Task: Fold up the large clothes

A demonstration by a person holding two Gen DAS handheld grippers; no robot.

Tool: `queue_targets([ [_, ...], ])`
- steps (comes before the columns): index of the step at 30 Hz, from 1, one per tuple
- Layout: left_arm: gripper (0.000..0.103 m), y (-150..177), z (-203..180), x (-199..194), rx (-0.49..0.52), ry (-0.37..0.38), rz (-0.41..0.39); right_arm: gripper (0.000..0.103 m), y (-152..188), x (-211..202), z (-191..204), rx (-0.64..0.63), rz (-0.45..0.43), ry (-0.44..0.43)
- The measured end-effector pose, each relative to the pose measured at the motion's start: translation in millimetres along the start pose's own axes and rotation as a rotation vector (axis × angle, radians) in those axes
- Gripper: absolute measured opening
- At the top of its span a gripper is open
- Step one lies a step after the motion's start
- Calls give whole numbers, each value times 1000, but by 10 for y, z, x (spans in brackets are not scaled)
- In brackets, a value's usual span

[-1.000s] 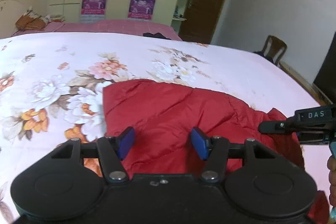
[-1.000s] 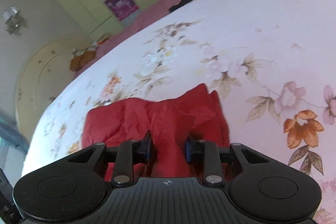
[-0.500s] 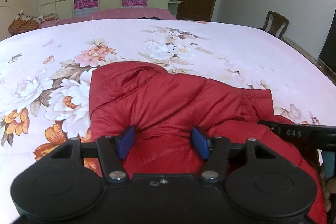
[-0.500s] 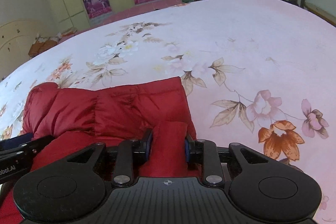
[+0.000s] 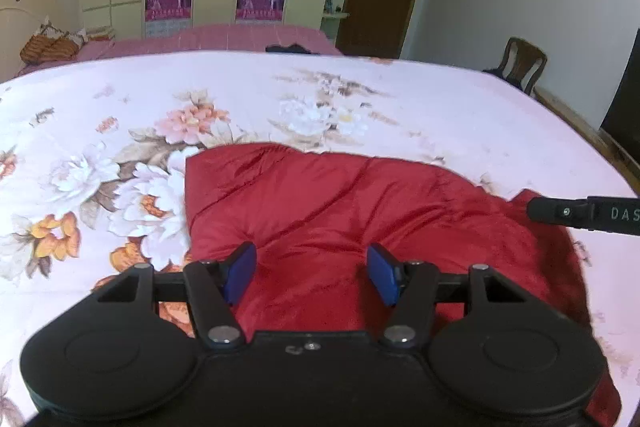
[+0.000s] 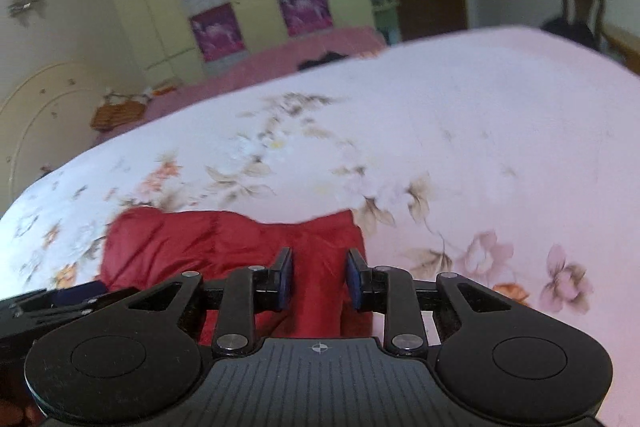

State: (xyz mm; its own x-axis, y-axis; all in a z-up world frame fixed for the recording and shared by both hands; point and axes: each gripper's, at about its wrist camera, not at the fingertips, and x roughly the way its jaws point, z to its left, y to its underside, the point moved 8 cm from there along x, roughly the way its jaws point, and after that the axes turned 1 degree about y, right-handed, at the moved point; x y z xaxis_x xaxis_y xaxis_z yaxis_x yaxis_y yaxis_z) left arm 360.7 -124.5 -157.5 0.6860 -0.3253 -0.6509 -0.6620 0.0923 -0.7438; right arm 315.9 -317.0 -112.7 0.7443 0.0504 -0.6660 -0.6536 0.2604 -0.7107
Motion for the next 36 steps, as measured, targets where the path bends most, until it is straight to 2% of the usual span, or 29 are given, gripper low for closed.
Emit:
queue_targets([
  [1,60,-1,-11,-67,2,-1,-8,28,8,-51,30,-6,-2,-12],
  [2,61,5,-24,-143,3,1,-16,33,22,-89,52,-9,-1,-22],
  [3,61,18,-40,-212,7,3,-21,42,41,-129,71,-10,1,-31],
  [4,62,38,-60,-284,12,4,-25,67,55,-175,94,-17,-6,-39],
  [5,62,56,-80,-341,18,5,-27,75,63,-231,116,-35,-24,-39],
  [9,62,210,-159,-541,39,5,-18,74,87,-371,155,-104,-65,-26],
  [11,62,306,-188,-607,44,-1,-12,56,126,-415,182,-103,-54,-58],
  [12,62,353,-198,-626,41,-1,-9,55,177,-421,225,-116,-41,-76],
  [17,62,513,-255,-559,43,-11,10,55,496,-201,321,-201,50,-71],
  [25,62,601,-251,-444,51,-26,32,55,769,56,206,-194,139,-65],
  [32,66,599,-249,-406,38,-55,48,56,795,125,151,-154,163,-89],
  [36,74,579,-236,-423,14,-73,55,56,716,50,146,-153,171,-100],
])
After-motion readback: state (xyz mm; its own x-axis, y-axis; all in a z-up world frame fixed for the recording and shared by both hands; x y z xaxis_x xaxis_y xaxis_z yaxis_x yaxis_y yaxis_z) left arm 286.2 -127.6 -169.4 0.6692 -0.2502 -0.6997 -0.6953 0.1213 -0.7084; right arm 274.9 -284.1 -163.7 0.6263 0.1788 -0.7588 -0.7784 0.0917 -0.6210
